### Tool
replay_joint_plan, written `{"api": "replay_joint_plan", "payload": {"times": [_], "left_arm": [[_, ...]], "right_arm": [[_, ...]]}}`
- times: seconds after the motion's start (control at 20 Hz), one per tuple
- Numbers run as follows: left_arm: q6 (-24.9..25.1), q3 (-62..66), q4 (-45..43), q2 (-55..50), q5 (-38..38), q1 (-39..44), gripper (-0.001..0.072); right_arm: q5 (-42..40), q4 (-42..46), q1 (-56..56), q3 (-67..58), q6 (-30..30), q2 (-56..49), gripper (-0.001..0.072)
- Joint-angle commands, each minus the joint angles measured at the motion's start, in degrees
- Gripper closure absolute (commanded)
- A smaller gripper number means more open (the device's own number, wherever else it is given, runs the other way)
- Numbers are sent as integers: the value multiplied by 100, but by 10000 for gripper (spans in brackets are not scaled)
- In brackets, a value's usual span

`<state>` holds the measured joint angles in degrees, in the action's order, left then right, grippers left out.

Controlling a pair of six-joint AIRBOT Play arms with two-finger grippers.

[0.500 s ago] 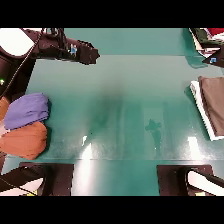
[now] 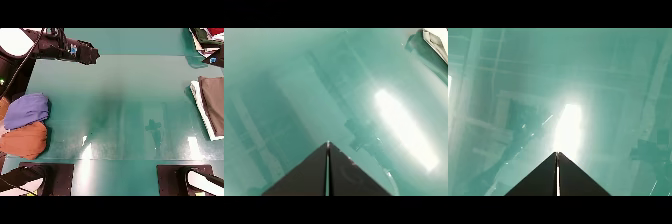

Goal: Fold the shirts.

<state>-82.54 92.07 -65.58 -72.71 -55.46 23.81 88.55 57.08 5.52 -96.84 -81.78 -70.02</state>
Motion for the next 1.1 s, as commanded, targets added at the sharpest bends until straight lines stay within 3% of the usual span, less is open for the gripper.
{"api": "replay_joint_plan", "payload": {"times": [0.0,0.2,0.3,0.45,0.7,0.75,0.8,0.85,1.05], "left_arm": [[2,0,-2,-2,2,2,684],[24,2,-59,20,175,-50,685],[-11,0,-474,175,-551,-334,685],[-273,-120,-1683,614,-1620,-1128,685],[-251,-1408,-2970,1300,-2100,-2776,681],[-254,-1731,-3001,1294,-2096,-3117,481],[-271,-2105,-3001,1294,-1950,-3410,107],[-304,-2483,-3001,1294,-1676,-3626,-13],[-302,-3960,-3001,1228,-251,-4079,-12]], "right_arm": [[26,-4,-4,-7,-2,4,698],[105,-4,-4,-7,-2,4,698],[205,-4,-7,-4,-2,4,698],[341,0,-7,-4,-2,4,698],[326,-4,-7,-4,-2,4,698],[293,-4,-7,-4,-2,4,698],[289,-4,-7,-4,-2,4,698],[289,-4,-7,-4,-2,4,698],[291,-4,-7,-4,-4,-7,698]]}}
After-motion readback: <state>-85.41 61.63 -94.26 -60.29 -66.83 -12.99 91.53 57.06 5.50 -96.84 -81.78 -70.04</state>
